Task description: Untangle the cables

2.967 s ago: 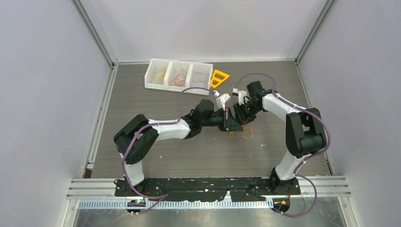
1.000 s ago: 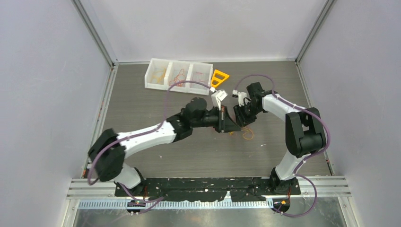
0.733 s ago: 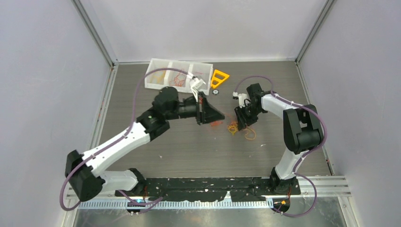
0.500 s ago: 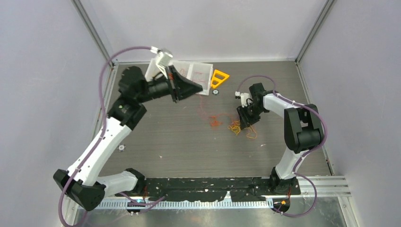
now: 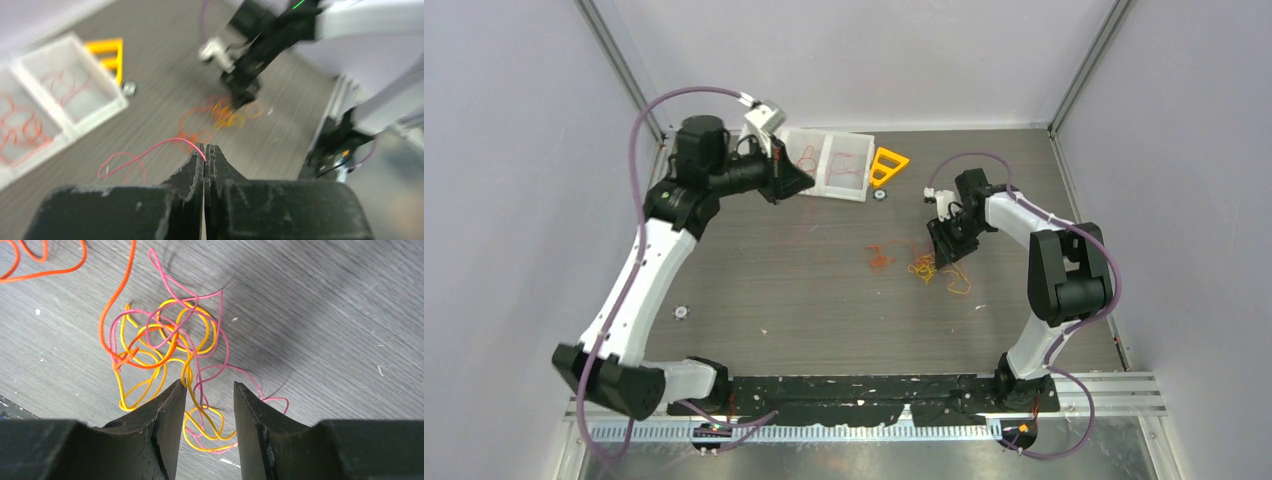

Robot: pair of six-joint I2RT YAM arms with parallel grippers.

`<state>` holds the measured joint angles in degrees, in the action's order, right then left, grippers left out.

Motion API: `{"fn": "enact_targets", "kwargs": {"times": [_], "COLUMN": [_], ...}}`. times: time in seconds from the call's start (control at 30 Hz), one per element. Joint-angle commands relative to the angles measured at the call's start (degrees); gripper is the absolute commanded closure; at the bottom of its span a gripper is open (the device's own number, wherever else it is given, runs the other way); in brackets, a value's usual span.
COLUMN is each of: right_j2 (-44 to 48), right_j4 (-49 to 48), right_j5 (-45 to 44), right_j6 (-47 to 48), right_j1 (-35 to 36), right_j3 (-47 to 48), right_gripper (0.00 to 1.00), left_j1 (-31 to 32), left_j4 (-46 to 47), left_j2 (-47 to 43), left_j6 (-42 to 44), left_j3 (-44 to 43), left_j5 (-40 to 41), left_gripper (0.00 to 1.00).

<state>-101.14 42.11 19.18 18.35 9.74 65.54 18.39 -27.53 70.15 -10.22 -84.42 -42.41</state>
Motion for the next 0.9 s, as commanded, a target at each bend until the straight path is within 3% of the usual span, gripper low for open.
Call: {"fn": "enact_targets", "kwargs": {"times": [0.0, 0.2, 0.4, 0.53, 0.67, 0.73, 0.87], "right_j2": [4.95, 6.32, 6.71, 6.30, 5.74, 5.56, 5.31], "right_j4": [3.17, 4.12, 4.42, 4.56, 4.56, 4.53, 4.55], "right_j5": [1.59, 2.38, 2.24, 2.48, 3.16, 3.42, 3.57], "right_j6": [1.20, 1.17, 1.25, 1.19, 0.77, 0.61, 0.35], "right_j1": [-0.15, -0.18, -0.30, -0.28, -0.27, -0.29, -0.20], "right_j3": [2.66, 2.43, 2.15, 2.09, 1.97, 1.90, 1.88], "right_gripper": [0.54, 0.54, 0.54, 0.54, 0.54, 0.54, 0.54], "left_j1": [-0.38, -0.33, 0.16, 0.34, 0.33, 0.33, 0.42], "left_j4": [-12.62, -11.96, -18.75, -24.20, -29.87, -30.71, -30.51], "left_j2": [6.39, 16.00, 25.66, 27.70, 28.53, 28.33, 28.21], "left_j6": [17.31, 25.68, 34.36, 43.78, 52.77, 55.82, 62.16], "left_j3": [4.37, 9.03, 7.93, 8.33, 7.44, 7.41, 8.00], "left_j5": [9.17, 18.58, 18.67, 16.04, 12.27, 10.57, 9.33], "left_gripper": [1.00, 1.00, 0.97, 0.76, 0.38, 0.25, 0.20]}}
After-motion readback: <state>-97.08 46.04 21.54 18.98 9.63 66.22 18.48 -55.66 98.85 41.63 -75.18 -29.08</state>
